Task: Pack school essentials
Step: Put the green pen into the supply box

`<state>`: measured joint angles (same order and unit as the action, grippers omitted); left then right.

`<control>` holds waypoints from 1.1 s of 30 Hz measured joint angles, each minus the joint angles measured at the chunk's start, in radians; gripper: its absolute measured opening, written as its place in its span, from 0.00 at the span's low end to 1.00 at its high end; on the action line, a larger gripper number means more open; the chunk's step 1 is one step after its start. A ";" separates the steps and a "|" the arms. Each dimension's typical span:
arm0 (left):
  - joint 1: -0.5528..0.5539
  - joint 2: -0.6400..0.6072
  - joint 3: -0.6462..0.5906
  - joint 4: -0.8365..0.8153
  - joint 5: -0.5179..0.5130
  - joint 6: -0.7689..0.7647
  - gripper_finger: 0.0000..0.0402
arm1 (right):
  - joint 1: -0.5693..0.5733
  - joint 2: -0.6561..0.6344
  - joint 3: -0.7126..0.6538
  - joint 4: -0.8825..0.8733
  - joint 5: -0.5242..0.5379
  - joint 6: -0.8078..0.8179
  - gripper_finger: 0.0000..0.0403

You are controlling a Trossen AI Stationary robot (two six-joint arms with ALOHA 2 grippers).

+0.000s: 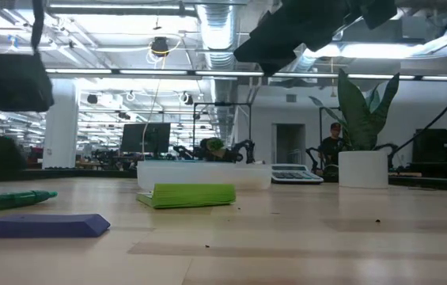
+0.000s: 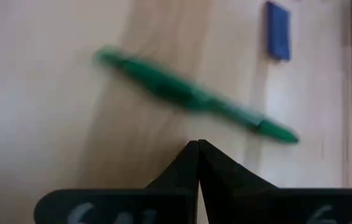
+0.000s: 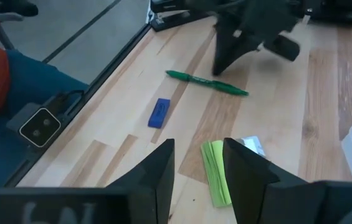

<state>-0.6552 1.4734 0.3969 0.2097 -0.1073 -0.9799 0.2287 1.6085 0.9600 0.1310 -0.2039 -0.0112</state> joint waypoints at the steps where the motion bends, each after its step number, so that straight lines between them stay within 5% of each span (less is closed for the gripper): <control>1: 0.007 0.030 0.021 0.004 0.005 0.025 0.00 | 0.000 0.000 0.000 0.000 0.000 0.000 0.35; 23: 0.338 0.410 0.383 0.157 0.043 0.676 0.00 | 0.036 0.026 0.002 -0.006 0.049 0.049 0.33; 28: 0.380 0.399 0.427 0.059 0.073 0.717 0.00 | 0.071 0.120 0.002 0.084 0.071 0.048 0.33; 33: 0.384 0.282 0.468 -0.133 -0.029 0.773 0.00 | 0.092 0.256 0.000 0.284 0.058 0.040 0.34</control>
<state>-0.2710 1.7550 0.8651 0.0770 -0.1361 -0.2072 0.3202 1.8640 0.9596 0.4147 -0.1456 0.0290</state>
